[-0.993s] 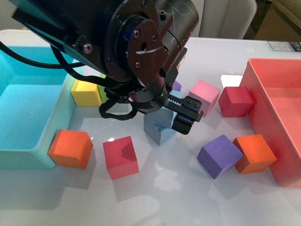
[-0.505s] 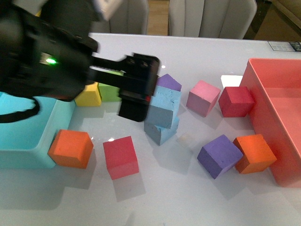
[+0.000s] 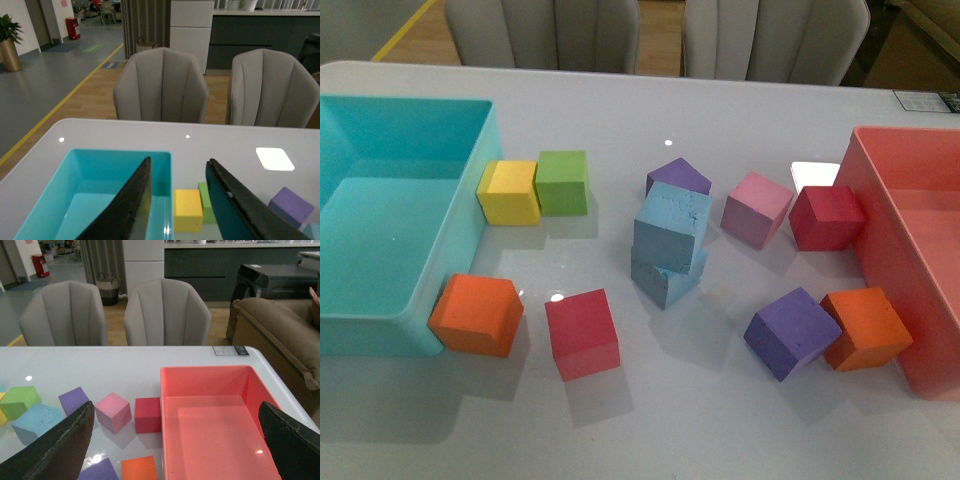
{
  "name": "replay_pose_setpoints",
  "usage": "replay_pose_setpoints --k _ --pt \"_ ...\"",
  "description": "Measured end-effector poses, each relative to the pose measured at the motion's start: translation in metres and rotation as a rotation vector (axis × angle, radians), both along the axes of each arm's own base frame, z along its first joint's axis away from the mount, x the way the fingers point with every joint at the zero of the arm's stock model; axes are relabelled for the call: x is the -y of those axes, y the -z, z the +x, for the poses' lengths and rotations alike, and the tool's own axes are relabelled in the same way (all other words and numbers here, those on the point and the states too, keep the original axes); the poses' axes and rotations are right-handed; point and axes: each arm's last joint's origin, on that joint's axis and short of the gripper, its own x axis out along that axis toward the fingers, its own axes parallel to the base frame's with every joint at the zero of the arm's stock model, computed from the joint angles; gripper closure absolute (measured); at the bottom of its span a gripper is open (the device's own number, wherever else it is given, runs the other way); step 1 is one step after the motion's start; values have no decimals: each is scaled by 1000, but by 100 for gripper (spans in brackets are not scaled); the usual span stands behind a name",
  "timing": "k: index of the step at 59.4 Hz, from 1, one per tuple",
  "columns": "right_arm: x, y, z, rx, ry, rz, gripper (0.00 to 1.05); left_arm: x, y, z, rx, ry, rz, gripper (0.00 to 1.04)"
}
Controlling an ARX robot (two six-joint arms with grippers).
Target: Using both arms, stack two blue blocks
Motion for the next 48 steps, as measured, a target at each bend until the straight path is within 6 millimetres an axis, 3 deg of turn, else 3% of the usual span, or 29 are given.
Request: replay_pose_setpoints --k 9,22,48 --pt "0 0 0 0 1 0 9 -17 4 -20 -19 3 7 104" --pt "0 0 0 0 0 0 9 -37 3 -45 -19 -3 10 103" --pt "0 0 0 0 1 0 9 -56 -3 -74 0 -3 10 103"
